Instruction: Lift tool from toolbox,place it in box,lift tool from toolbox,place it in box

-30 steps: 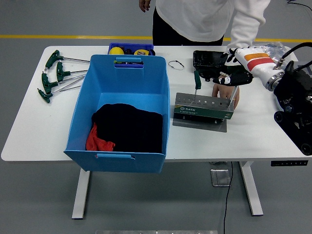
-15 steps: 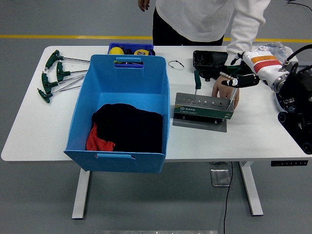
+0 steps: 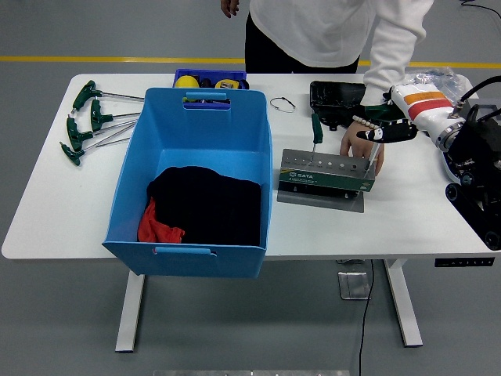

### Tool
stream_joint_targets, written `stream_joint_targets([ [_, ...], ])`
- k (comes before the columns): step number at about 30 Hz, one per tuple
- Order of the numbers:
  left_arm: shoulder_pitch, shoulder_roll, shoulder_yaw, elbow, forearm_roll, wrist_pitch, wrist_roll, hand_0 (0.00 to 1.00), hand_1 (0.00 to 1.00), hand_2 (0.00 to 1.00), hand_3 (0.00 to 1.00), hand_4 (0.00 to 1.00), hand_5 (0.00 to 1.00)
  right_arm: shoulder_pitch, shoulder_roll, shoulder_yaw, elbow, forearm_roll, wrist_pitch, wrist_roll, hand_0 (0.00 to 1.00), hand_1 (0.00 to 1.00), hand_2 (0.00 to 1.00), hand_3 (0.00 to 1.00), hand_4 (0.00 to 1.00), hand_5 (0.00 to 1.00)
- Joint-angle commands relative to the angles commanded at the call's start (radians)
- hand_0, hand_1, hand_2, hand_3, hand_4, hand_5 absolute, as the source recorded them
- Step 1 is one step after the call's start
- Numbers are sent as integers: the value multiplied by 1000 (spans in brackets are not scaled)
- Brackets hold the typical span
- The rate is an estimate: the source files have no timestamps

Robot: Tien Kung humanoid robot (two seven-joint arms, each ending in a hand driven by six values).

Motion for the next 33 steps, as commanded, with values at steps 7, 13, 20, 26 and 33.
stream_joint_targets([
  [7, -3, 2, 0, 0, 0, 1, 0, 734, 718, 706, 673, 688, 629, 5, 3, -5, -11, -16, 0, -7, 224, 206, 237, 307, 998, 716],
  [13, -4, 2, -2, 0, 0, 2, -1, 731, 717, 706, 673, 687, 628, 9, 3, -13, -25, -17, -10, -12, 213, 189, 212, 274, 998, 729],
  [20, -4, 3, -1, 0, -3, 1, 0, 734, 717, 705, 673, 688, 628, 11, 5, -19, -36, -27, -9, -21, 209, 187, 212, 271, 998, 737],
  [26, -4, 3, 1, 0, -5, 1, 0, 734, 716, 705, 674, 687, 627, 13, 6, -19, -38, -23, -8, -25, 206, 182, 210, 268, 998, 748],
  [33, -7, 4, -2, 0, -1, 1, 1, 732, 717, 705, 673, 687, 627, 13, 8, -23, -42, -9, -24, -32, 188, 162, 194, 232, 998, 749],
])
